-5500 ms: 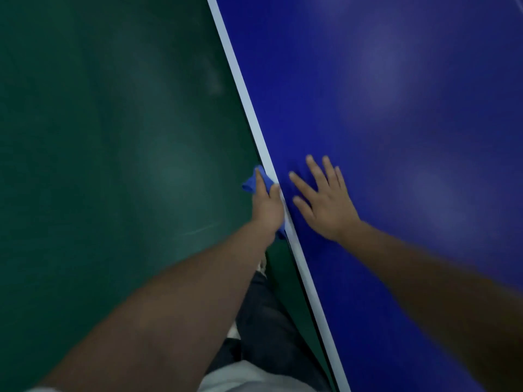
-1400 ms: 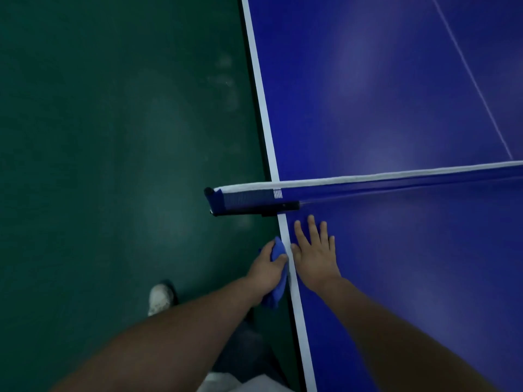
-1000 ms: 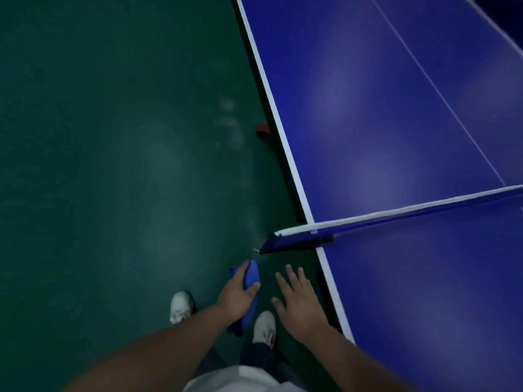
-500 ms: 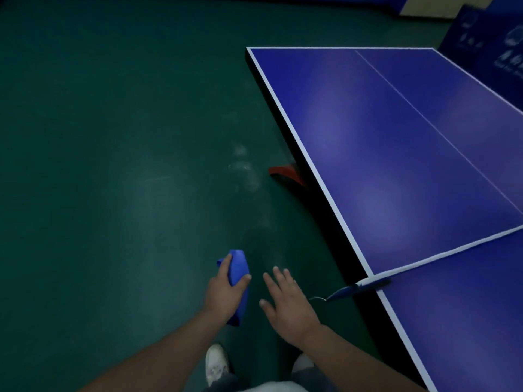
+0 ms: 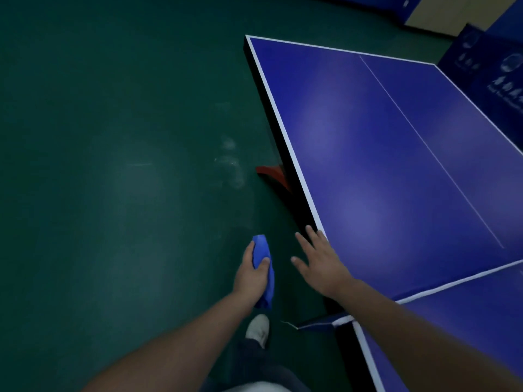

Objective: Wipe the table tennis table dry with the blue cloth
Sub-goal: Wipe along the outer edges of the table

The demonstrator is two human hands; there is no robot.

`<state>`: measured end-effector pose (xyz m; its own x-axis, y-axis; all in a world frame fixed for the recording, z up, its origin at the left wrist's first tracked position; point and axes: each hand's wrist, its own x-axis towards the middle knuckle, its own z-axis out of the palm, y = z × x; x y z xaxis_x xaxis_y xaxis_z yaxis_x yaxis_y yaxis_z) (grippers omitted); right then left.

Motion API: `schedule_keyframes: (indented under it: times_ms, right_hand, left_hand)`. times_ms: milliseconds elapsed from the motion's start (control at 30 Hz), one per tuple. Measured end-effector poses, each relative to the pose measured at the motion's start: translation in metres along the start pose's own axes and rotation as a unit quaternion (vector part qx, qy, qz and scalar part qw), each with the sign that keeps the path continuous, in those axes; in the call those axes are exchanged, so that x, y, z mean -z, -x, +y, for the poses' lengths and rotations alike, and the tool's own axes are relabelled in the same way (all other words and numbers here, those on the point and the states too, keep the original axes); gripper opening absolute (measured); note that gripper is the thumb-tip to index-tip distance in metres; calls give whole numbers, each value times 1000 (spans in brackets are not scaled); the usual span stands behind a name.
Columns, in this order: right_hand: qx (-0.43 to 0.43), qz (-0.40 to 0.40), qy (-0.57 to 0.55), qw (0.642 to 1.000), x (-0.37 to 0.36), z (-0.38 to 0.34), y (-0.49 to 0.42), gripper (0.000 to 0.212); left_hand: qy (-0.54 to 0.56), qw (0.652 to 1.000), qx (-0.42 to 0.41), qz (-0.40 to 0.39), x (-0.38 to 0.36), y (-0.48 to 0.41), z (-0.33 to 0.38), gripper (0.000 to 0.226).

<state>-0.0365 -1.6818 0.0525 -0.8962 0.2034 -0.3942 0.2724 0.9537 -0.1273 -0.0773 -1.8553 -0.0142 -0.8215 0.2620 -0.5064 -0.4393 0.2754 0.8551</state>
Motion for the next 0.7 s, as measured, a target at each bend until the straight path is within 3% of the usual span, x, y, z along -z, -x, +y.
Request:
schedule_keyframes:
  times_ms: [133,233,300,467,700]
  right_hand:
    - [-20,-66,50,996,7,76,-16,75]
    - [-5,-123,98,987,0,123,-29,109]
    - [7,-143,120,982,-6,151,-43,112]
    - [41,-168,148,974,-15,189,-75,82]
    - [58,-182,106,976,-35,208,-104,68]
  left_hand:
    - [25,998,37,-33,-66,-17,2,65]
    - [27,995,73,-61,-112,-27,-2,70]
    - [24,992,94,-77,-142,-34,-5,74]
    - [-11,985,127,-112,-197,-43,-21,77]
    - [-37,977,126,-168,-223,-39,-17,75]
